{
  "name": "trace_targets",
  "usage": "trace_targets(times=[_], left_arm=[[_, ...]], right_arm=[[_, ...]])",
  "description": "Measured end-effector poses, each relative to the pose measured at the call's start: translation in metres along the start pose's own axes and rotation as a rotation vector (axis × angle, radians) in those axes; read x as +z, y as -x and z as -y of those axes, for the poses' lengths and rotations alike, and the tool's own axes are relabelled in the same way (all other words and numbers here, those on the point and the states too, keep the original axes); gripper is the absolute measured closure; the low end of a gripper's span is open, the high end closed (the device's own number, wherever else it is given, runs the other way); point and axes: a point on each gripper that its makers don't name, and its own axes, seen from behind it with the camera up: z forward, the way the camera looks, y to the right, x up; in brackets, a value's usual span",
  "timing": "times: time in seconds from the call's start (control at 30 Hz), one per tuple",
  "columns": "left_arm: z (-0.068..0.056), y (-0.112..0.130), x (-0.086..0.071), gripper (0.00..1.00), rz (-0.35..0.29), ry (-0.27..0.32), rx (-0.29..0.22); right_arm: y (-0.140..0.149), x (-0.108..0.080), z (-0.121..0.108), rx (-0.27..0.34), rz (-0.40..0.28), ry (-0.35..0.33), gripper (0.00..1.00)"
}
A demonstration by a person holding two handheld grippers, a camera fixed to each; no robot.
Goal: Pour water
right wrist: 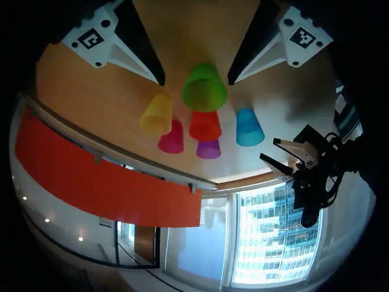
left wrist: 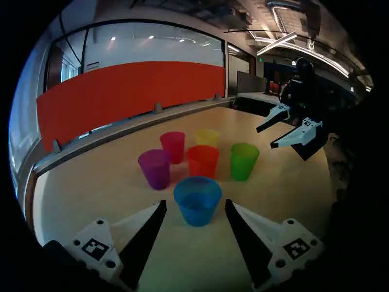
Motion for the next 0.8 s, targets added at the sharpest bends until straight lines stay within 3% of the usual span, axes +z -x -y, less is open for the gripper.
trace_targets(times=[0.5, 0.8], left_arm=[[0.006, 0.029, 0.020, 0.11, 0.102, 0.003, 0.009], [0.000, 0.033, 0.034, 0.11, 0.128, 0.039, 0.015]], right_arm=[[0.023, 0.026, 0.008, -0.010, 0.058, -0.023, 0.00], [0.028, 0.041, 0.010, -0.006, 0.079, -0.034, 0.00]])
